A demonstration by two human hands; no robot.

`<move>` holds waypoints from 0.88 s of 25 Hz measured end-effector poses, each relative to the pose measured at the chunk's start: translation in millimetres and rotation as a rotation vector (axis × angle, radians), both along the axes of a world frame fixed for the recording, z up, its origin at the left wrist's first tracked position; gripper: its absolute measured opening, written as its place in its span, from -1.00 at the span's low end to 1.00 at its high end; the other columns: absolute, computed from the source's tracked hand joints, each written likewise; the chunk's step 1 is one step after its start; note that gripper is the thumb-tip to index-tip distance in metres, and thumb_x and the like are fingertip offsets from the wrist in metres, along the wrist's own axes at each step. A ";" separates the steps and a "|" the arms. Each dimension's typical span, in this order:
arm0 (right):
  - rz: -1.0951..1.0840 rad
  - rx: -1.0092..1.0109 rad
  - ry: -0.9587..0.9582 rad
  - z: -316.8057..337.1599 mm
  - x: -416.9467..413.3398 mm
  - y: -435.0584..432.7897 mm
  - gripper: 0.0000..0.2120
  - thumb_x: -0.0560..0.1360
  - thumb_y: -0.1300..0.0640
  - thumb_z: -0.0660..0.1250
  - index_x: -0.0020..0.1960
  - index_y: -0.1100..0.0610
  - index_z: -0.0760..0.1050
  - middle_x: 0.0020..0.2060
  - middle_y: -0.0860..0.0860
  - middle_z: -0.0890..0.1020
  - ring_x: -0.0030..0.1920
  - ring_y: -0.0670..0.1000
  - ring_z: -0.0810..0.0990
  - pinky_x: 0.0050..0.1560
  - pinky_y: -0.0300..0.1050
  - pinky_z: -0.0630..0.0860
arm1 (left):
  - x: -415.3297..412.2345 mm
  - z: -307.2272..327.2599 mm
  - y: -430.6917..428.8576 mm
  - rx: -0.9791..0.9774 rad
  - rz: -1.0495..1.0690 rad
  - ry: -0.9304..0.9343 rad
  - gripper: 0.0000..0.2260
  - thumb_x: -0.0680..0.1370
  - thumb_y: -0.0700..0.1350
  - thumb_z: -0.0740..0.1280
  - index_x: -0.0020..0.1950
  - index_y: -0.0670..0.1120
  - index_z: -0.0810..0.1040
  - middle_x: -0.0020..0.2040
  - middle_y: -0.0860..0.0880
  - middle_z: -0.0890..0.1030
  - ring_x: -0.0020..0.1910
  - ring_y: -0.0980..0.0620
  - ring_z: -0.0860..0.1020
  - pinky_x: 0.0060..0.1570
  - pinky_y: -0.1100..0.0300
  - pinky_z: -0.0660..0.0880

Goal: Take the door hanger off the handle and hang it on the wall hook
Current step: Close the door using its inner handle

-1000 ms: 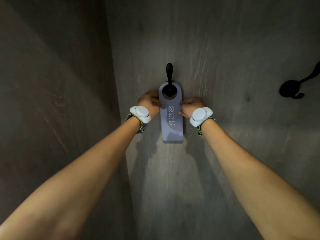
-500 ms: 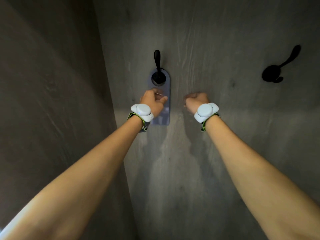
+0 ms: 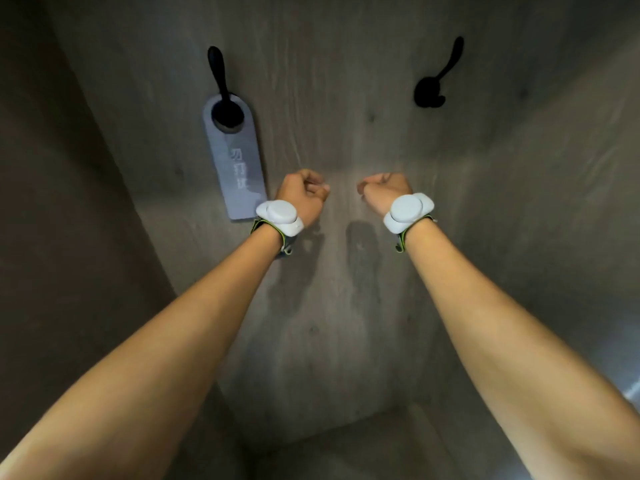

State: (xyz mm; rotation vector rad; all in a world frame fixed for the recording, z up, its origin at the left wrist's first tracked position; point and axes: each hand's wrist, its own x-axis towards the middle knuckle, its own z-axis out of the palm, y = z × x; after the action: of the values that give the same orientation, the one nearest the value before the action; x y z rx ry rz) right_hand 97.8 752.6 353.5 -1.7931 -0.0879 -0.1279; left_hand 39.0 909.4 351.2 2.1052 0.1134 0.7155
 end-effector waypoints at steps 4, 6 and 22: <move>-0.159 0.018 -0.006 -13.7 -36.6 -36.8 -0.84 0.48 0.22 0.39 0.00 0.20 0.71 -0.04 0.10 0.76 -0.11 -0.02 0.63 -0.11 -0.35 0.56 | -5.8 -23.1 -31.8 -0.088 -0.152 0.027 -0.90 0.54 -0.15 0.38 0.02 -0.14 0.58 -0.24 -0.08 0.59 -0.26 -0.06 0.56 -0.10 0.03 0.61; -0.235 0.027 -0.004 -25.0 -62.5 -60.6 -0.89 0.47 0.21 0.40 -0.17 0.10 0.70 -0.21 -0.05 0.72 -0.13 -0.07 0.63 -0.25 -0.51 0.46 | -15.0 -39.4 -51.2 -0.082 -0.222 0.045 -0.91 0.53 -0.15 0.38 0.00 -0.12 0.58 -0.25 -0.06 0.60 -0.25 -0.07 0.58 -0.04 -0.02 0.62; -0.543 0.150 0.119 -96.9 -271.0 -177.1 -0.78 0.47 0.26 0.36 -0.29 0.03 0.62 -0.24 0.03 0.67 -0.15 0.03 0.62 -0.28 -0.27 0.45 | -153.4 -96.5 -168.7 -0.053 -0.570 0.114 -0.97 0.50 -0.07 0.41 -0.08 0.03 0.58 -0.31 0.14 0.57 -0.32 0.10 0.56 0.00 0.07 0.64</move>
State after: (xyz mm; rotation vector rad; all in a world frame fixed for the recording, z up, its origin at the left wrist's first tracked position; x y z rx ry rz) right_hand -173.2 575.5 256.7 -1.6323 0.4847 -0.4034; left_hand -114.4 740.6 254.6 1.9868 -0.3886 0.2469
